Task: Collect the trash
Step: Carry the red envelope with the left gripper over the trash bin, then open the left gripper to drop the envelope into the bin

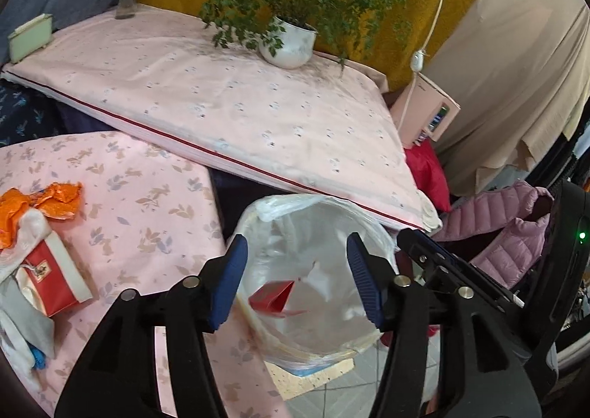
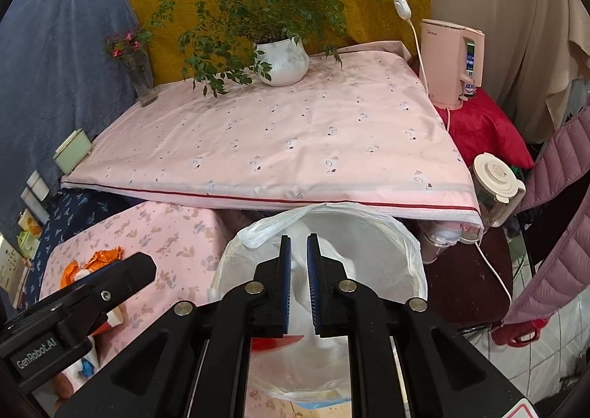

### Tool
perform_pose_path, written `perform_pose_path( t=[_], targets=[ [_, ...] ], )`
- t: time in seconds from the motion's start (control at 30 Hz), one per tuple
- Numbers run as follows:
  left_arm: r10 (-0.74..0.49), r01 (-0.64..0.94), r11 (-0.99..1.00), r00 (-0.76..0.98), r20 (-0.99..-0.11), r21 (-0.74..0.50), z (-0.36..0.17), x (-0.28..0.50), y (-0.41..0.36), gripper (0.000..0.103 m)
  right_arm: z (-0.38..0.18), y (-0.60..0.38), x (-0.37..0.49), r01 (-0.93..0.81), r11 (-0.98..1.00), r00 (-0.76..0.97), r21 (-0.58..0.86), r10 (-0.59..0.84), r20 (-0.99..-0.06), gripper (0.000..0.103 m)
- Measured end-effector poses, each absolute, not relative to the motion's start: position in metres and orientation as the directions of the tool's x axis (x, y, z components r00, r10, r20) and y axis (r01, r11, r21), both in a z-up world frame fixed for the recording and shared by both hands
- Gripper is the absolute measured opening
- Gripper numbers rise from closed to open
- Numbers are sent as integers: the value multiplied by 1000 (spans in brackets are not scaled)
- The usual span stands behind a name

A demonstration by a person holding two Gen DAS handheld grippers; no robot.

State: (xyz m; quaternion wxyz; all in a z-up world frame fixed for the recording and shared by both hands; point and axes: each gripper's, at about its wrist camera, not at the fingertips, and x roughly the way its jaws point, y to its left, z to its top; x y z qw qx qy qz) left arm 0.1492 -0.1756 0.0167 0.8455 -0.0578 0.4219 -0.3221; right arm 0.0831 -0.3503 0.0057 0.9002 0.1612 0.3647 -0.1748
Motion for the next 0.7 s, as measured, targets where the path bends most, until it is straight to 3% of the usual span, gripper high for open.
perform_pose_path(
  t=[0.3, 0.7],
  targets=[
    [-476, 425, 865, 525, -705, -268, 13, 151, -139, 55, 2, -310, 94, 362, 921, 681, 143, -157, -716, 29],
    [-351, 291, 933, 604, -715, -212, 7, 152, -65, 56, 5, -239, 109, 234, 964, 695, 129, -73, -716, 36]
  ],
)
